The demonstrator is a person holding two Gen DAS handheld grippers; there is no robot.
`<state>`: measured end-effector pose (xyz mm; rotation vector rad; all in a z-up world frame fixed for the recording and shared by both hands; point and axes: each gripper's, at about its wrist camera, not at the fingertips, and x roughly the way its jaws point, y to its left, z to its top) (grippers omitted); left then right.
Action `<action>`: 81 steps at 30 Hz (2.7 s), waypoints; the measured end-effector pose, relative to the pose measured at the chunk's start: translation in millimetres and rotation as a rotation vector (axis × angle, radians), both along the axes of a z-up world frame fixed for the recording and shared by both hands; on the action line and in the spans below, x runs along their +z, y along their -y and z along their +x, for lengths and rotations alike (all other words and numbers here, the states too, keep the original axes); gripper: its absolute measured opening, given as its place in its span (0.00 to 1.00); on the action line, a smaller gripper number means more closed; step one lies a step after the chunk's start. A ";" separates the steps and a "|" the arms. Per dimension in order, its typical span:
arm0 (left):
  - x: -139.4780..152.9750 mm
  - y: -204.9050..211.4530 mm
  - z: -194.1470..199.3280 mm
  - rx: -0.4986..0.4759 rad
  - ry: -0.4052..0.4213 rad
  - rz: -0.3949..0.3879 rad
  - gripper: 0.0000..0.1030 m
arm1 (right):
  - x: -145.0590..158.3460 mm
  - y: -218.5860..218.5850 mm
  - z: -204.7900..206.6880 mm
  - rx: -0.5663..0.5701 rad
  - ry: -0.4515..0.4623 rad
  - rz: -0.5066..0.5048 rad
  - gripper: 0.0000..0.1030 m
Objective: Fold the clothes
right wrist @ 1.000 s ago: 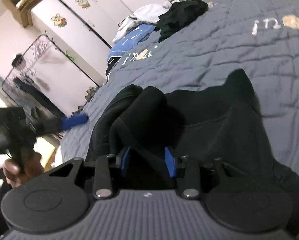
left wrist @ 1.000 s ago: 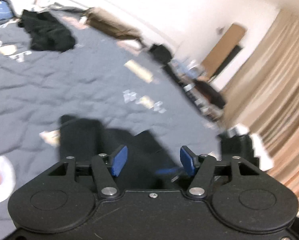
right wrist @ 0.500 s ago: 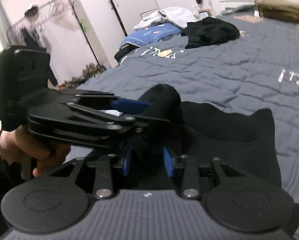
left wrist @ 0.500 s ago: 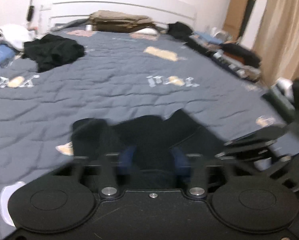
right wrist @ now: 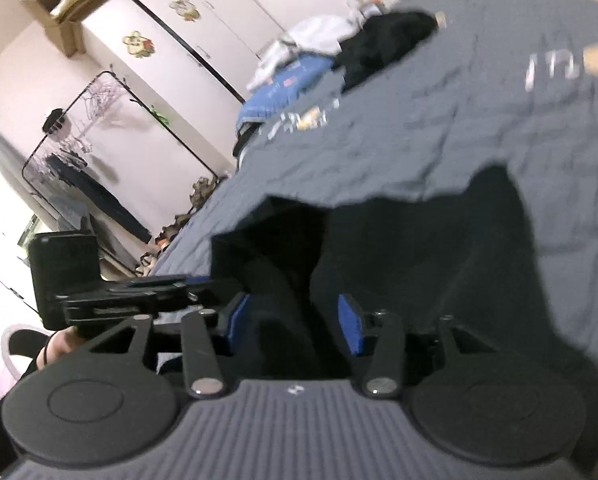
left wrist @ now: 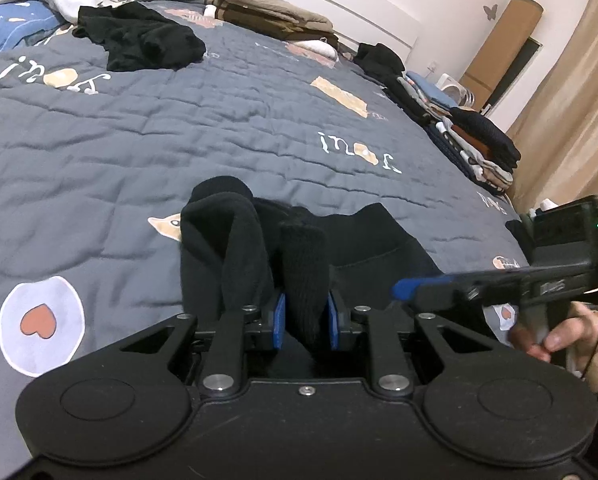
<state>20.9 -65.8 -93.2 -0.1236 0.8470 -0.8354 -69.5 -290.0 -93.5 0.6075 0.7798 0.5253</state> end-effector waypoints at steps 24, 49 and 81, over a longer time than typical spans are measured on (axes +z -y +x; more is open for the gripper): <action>13.8 -7.3 -0.6 0.043 0.070 -0.085 0.54 | 72.0 -35.0 -36.0 -0.012 0.340 -0.428 0.21; 5.0 8.3 -8.7 -0.019 0.063 -0.045 0.54 | 15.9 25.7 -12.1 -0.132 0.117 -0.245 0.39; -10.9 68.4 -11.4 -0.097 0.123 0.198 0.42 | 34.0 -34.6 -29.1 0.219 0.050 -0.179 0.47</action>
